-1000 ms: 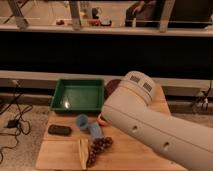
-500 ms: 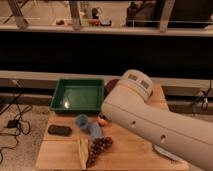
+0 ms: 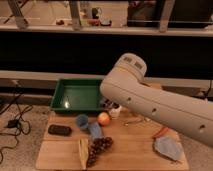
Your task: Wipe purple bowl with brush
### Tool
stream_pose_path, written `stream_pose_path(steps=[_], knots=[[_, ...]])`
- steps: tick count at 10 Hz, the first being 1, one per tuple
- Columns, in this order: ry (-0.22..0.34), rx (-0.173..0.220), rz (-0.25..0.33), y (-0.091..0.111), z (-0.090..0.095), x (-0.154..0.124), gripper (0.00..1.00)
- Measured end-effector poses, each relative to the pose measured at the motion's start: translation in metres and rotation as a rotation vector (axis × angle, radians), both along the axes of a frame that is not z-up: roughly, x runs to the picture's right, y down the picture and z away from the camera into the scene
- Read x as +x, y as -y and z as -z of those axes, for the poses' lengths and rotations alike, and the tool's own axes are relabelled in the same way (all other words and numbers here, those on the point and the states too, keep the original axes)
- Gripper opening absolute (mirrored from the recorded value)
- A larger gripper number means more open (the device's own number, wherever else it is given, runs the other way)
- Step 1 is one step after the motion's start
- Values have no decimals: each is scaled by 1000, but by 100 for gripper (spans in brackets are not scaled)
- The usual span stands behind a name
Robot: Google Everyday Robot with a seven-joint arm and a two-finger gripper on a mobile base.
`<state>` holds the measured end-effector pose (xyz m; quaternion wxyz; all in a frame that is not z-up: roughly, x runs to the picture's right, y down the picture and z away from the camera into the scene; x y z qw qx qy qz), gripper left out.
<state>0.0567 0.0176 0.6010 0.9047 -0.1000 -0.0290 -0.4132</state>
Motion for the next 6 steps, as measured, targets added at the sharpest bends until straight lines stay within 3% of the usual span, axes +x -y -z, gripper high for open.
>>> stream_pose_path(steps=[2,6], knots=[[-17,12,-7,18,-9,8,0],[-17,12,-7,18,-9,8,0]])
